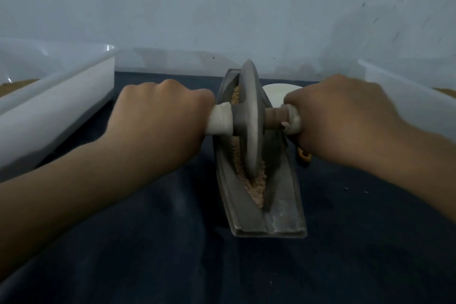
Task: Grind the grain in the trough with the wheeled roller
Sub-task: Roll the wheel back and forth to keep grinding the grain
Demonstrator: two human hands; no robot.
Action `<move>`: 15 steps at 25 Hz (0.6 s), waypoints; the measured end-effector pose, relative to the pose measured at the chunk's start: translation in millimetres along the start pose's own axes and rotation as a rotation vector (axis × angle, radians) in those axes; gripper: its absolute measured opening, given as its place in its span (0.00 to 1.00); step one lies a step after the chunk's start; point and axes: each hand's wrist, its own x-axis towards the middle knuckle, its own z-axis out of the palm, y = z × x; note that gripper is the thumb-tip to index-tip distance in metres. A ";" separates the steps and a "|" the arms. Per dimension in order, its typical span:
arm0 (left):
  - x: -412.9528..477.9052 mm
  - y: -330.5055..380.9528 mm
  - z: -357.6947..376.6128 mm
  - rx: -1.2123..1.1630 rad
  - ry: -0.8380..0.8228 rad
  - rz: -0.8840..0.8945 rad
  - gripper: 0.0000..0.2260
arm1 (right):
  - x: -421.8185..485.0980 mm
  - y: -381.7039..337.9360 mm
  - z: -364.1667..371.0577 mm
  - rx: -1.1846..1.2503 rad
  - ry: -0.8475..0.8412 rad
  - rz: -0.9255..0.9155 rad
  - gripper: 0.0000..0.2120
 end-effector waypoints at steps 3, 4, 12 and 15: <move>36.7 9.1 32.8 0.011 0.023 -0.104 0.05 | 41.3 -5.0 36.3 0.001 0.081 0.134 0.08; 52.2 9.0 37.6 -0.005 -0.002 -0.126 0.02 | 55.5 -5.2 42.9 0.019 0.093 0.174 0.07; 9.8 3.8 -17.1 0.056 0.016 0.089 0.10 | -15.7 1.5 9.6 0.115 0.054 0.069 0.14; 1.8 -1.1 -17.0 0.050 0.074 0.074 0.09 | -22.1 3.4 5.9 0.078 0.097 0.058 0.14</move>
